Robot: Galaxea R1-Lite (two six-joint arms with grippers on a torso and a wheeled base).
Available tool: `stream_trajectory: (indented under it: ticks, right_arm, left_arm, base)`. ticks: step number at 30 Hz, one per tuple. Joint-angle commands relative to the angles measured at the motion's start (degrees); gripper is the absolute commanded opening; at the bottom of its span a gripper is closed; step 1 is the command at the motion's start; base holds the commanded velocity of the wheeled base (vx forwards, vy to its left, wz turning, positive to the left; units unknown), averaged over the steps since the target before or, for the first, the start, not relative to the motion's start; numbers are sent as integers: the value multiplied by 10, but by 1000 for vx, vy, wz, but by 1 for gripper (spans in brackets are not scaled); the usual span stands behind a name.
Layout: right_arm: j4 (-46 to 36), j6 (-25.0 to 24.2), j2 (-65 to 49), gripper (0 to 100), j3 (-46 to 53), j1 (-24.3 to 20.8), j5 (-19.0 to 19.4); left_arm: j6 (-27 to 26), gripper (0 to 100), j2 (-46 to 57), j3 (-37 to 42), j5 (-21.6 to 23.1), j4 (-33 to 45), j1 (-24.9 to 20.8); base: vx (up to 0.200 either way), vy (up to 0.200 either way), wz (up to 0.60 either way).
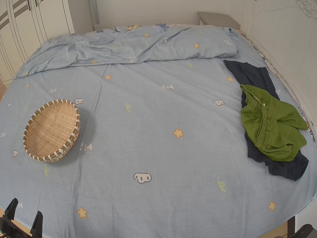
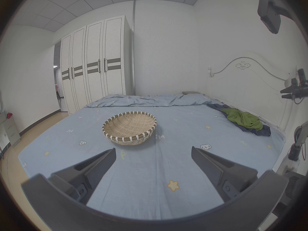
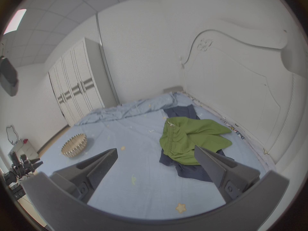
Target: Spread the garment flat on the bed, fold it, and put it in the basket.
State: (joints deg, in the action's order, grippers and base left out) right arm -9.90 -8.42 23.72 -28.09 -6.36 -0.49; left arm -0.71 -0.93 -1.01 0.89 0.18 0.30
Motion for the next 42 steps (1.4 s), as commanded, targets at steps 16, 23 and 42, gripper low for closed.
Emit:
stream_trajectory:
  ticks: [16,23,42]
  right_arm:
    - [91,68,771,100,-326,-51,-288]
    - [84,69,836,100,-396,-42,-319]
    - [108,68,895,100,-462,-12,-334]
  left_arm:
    - [0,100,2,9,0,0,0]
    - [0,100,2,9,0,0,0]
    - [0,100,2,9,0,0,0]
  base:
    - [0,0,0]
    - [0,0,0]
    - [0,0,0]
